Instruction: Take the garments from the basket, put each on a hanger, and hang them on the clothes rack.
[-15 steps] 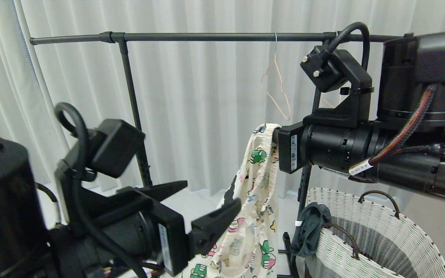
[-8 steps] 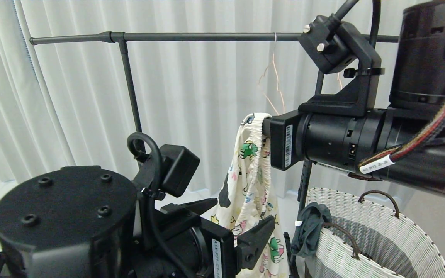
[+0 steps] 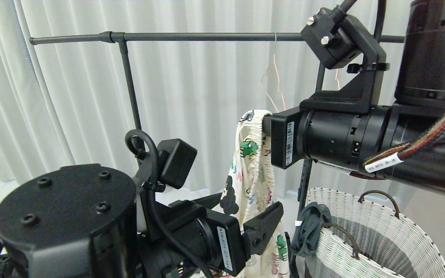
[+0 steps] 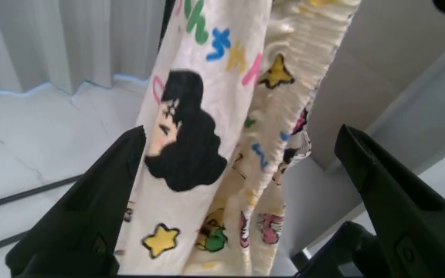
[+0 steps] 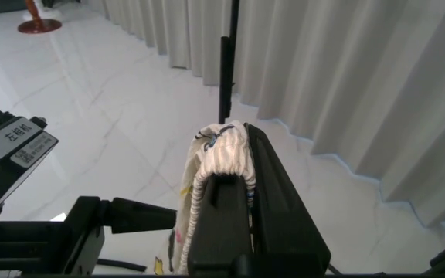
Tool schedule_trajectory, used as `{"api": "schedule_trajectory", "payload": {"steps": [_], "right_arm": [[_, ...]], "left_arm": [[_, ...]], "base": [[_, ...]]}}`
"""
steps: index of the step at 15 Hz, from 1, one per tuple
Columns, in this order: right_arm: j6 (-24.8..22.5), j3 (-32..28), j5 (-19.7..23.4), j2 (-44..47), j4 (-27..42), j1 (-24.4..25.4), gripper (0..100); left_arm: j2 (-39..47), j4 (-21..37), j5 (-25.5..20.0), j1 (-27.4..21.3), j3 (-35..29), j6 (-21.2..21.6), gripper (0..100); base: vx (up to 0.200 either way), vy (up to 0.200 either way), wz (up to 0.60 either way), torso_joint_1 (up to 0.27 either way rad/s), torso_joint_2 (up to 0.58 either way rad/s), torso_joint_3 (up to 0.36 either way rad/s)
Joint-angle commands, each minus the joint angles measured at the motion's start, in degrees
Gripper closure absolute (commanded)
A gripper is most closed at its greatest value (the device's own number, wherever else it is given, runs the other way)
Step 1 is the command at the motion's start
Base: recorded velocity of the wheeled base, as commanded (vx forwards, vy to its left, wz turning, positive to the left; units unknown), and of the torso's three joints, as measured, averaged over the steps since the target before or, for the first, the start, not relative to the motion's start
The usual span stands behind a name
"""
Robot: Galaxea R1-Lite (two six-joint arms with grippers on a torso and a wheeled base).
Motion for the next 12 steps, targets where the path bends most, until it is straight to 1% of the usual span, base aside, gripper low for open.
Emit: {"api": "schedule_trajectory", "payload": {"steps": [1,9,12], "right_arm": [[0.0,0.0,0.0,-0.2,0.0,0.1,100],[-0.1,-0.1,0.0,-0.2,0.0,0.7,100],[-0.1,-0.1,0.0,-0.2,0.0,1.1,100]], "left_arm": [[-1.6,0.0,0.2,0.0,0.8,0.0,0],[-3.5,-0.6,0.3,1.9,3.6,-0.1,0],[-1.5,-1.8,0.2,2.4,5.5,0.3,0]], "base": [[0.0,0.0,0.0,0.0,0.0,0.0],[0.0,0.0,0.0,0.0,0.0,0.0],[0.0,0.0,0.0,0.0,0.0,0.0]]}}
